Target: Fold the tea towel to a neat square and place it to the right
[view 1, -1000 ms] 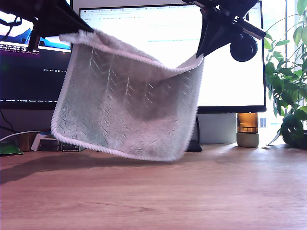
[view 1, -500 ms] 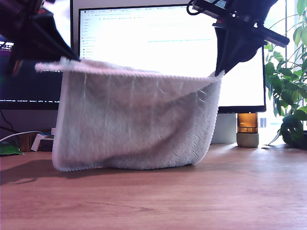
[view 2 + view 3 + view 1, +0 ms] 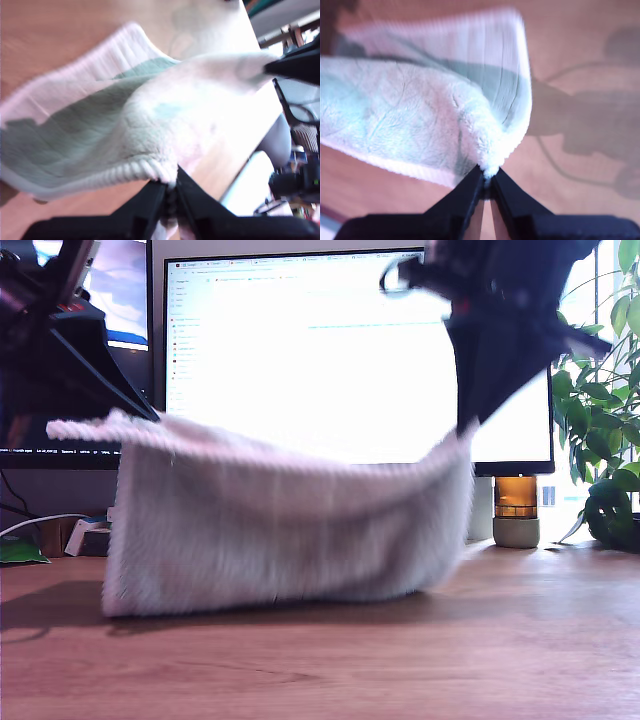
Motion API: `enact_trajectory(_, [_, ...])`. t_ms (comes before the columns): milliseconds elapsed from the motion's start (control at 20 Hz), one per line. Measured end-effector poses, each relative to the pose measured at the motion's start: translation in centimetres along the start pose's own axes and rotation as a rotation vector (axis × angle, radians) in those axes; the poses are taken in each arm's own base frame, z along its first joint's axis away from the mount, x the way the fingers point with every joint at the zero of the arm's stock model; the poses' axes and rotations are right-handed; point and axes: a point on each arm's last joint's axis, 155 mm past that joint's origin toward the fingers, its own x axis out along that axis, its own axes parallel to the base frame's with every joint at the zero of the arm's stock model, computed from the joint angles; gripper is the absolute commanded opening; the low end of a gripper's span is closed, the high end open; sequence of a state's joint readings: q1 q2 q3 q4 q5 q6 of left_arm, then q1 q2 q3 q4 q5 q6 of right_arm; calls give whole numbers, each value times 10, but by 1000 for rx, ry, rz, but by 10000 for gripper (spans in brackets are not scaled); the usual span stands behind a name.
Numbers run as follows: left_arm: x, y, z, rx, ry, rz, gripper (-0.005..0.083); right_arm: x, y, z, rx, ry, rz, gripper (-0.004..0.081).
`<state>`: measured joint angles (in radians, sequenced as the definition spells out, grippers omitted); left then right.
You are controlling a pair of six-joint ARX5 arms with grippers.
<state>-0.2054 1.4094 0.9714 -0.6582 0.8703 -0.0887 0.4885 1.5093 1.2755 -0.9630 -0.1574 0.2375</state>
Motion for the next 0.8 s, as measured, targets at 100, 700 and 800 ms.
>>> enact_trajectory(100, [13, -2, -22, -11, 61, -12, -21, 12, -2, -18, -2, 53, -9, -12])
enact_trajectory(700, [21, 20, -104, -109, 285, 87, -21, 54, -5, -109, -24, 295, -7, -12])
enact_trajectory(800, [21, 23, -105, -98, 289, 110, -21, 58, -6, -112, -25, 295, -6, -12])
